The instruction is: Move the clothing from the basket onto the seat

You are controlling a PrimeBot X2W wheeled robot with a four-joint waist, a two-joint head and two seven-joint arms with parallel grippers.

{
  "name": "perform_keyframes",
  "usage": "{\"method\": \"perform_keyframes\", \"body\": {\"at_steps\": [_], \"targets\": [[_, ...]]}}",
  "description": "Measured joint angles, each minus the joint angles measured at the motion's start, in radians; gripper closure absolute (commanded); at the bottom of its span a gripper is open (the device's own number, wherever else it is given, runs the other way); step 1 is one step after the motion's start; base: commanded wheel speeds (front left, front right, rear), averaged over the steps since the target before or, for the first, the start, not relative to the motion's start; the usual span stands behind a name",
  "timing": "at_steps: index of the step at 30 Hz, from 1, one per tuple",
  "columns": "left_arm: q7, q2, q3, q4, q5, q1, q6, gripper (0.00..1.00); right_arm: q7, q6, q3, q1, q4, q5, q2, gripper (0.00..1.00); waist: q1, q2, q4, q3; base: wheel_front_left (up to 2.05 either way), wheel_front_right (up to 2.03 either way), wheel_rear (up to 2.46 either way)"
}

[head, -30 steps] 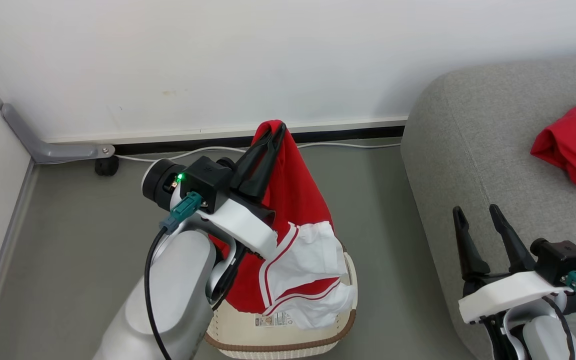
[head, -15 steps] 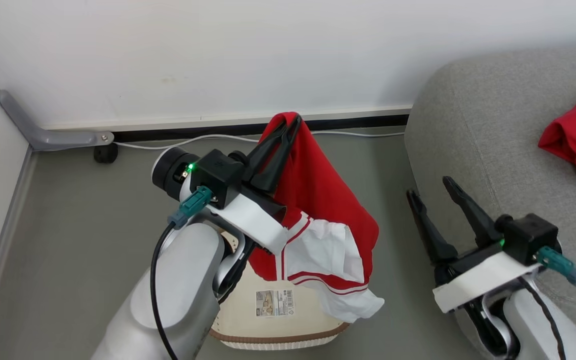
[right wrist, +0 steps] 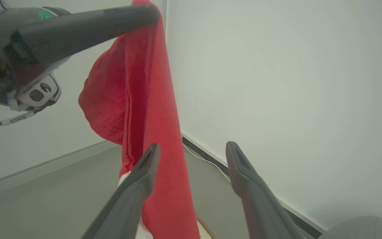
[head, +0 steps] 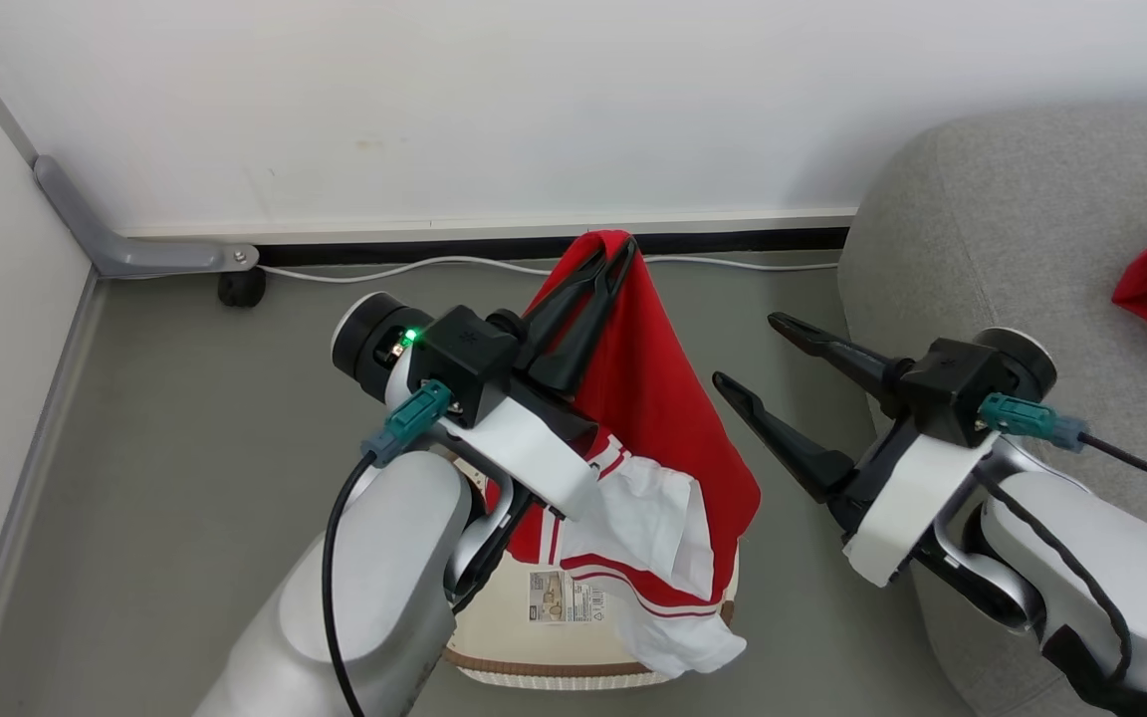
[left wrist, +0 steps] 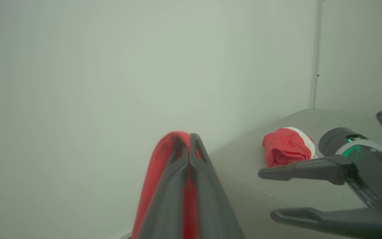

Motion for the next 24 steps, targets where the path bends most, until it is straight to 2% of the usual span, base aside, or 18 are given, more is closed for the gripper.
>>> {"method": "perform_keyframes", "body": {"at_steps": [3, 9, 14, 24], "targets": [[0.000, 0.000, -0.015, 0.000, -0.014, 0.000, 0.000, 1.00, 0.011, 0.000, 0.151, -0.082, 0.012, 0.073, -0.032, 0.00, 0.0000, 0.0000, 0.014, 0.001, 0.00, 0.00, 0.00], [0.000, 0.001, -0.037, -0.006, -0.021, 0.000, 0.003, 1.00, 0.022, 0.000, 0.317, -0.175, 0.055, 0.156, -0.044, 0.00, 0.0000, 0.0000, 0.036, 0.005, 0.00, 0.00, 0.00], [0.000, 0.002, -0.072, -0.024, -0.031, -0.004, 0.006, 1.00, 0.032, 0.000, 0.355, -0.217, 0.083, 0.186, -0.033, 0.00, 0.0000, 0.0000, 0.055, 0.009, 0.00, 0.00, 0.00], [0.000, 0.003, -0.129, -0.057, -0.049, -0.029, 0.018, 1.00, 0.094, 0.000, 0.364, -0.205, 0.138, 0.204, 0.048, 0.00, 0.0000, 0.0000, 0.090, 0.018, 0.00, 0.00, 0.00]]}}
